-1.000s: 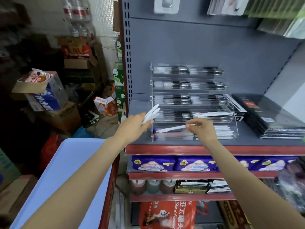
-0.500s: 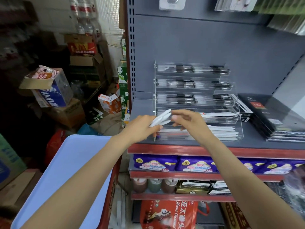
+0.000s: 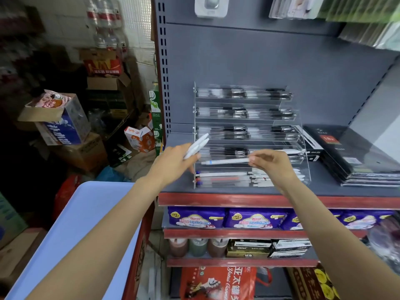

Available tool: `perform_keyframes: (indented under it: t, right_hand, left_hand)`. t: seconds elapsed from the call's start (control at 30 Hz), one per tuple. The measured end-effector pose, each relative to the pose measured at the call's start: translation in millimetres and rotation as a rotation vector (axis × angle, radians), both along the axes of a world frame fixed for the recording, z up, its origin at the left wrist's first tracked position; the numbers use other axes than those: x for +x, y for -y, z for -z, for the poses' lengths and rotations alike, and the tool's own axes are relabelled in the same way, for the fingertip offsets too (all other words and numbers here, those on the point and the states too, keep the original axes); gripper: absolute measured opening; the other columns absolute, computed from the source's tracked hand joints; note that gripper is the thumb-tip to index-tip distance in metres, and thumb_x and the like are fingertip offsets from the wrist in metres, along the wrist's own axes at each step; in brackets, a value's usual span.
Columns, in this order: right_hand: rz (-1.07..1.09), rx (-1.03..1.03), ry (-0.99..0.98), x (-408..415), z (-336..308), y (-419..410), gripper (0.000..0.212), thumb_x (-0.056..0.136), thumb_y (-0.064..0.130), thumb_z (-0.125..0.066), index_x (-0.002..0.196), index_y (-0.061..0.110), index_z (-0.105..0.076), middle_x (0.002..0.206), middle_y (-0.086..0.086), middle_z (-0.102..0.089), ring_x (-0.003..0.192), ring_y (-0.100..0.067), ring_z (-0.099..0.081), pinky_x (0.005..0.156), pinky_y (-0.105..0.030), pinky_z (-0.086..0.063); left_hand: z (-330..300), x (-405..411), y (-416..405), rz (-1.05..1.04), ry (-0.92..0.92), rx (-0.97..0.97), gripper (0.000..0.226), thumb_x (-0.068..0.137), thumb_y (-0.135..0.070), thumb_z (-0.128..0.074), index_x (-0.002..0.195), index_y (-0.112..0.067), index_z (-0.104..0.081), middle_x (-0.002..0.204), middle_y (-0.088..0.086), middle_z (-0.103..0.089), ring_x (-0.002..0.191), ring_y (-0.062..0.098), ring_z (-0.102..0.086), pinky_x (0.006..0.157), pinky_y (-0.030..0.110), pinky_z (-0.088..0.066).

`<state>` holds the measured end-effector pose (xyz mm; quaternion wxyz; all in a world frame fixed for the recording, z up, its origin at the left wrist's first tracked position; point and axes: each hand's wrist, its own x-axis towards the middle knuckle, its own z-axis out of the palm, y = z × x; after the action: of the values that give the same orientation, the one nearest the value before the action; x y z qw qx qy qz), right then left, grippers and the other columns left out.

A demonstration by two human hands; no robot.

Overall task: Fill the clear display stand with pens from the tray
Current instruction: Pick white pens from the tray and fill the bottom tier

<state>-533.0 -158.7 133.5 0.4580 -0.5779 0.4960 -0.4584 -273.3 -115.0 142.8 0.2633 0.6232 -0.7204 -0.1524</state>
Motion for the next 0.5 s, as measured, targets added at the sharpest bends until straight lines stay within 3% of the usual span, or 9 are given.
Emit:
perform_keyframes:
  t: [0.1, 0.2, 0.33, 0.4, 0.5]
  right_hand:
    - [0.006, -0.011, -0.156, -0.7, 13.2, 5.7, 0.012, 0.080, -0.005, -0.066, 0.077, 0.006, -0.070, 0.060, 0.006, -0.068, 0.059, -0.006, -0.065, 0.067, -0.016, -0.053]
    - [0.004, -0.073, -0.345, 11.6, 19.6, 7.9, 0.011, 0.079, 0.001, -0.070, 0.076, 0.011, -0.072, 0.068, -0.001, -0.068, 0.067, -0.015, -0.063, 0.071, -0.022, -0.052]
    - [0.005, -0.193, -0.652, 18.4, 21.3, 8.3, 0.005, 0.081, 0.008, -0.069, 0.083, 0.009, -0.074, 0.083, -0.003, -0.070, 0.076, -0.014, -0.061, 0.072, -0.020, -0.048]
    - [-0.017, -0.233, -0.795, 18.8, 23.6, 6.8, 0.008, 0.082, 0.010, -0.068, 0.087, 0.010, -0.074, 0.092, -0.004, -0.071, 0.078, -0.012, -0.060, 0.074, -0.019, -0.044]
    - [-0.014, -0.275, -0.695, 25.0, 18.2, -2.1, 0.013, 0.084, 0.011, -0.067, 0.096, 0.009, -0.073, 0.096, -0.004, -0.069, 0.072, -0.006, -0.055, 0.067, -0.007, -0.036]
  left_hand:
    - [1.7, -3.6, 1.9, -0.031, 0.049, -0.030, 0.030, 0.093, -0.046, -0.048, 0.090, -0.017, -0.054, 0.065, -0.002, -0.058, 0.060, 0.017, -0.054, 0.054, 0.033, -0.036]
    - [3.9, -10.4, 2.7, 0.018, 0.008, 0.034, 0.031, 0.090, -0.049, -0.050, 0.077, -0.021, -0.047, 0.063, -0.005, -0.048, 0.058, 0.016, -0.046, 0.052, 0.031, -0.029]
    - [4.1, -13.7, 2.8, 0.032, -0.022, 0.089, 0.038, 0.085, -0.051, -0.056, 0.086, -0.013, -0.052, 0.068, -0.001, -0.055, 0.064, 0.021, -0.054, 0.058, 0.033, -0.037]
    - [2.7, -15.6, 1.0, 0.048, -0.061, 0.093, 0.033, 0.085, -0.048, -0.060, 0.087, -0.015, -0.053, 0.064, -0.004, -0.057, 0.056, 0.013, -0.057, 0.056, 0.030, -0.041]
    - [0.2, -20.5, -2.2, 0.067, -0.150, 0.144, 0.031, 0.083, -0.040, -0.066, 0.096, -0.013, -0.059, 0.061, -0.004, -0.065, 0.044, 0.015, -0.057, 0.047, 0.028, -0.046]
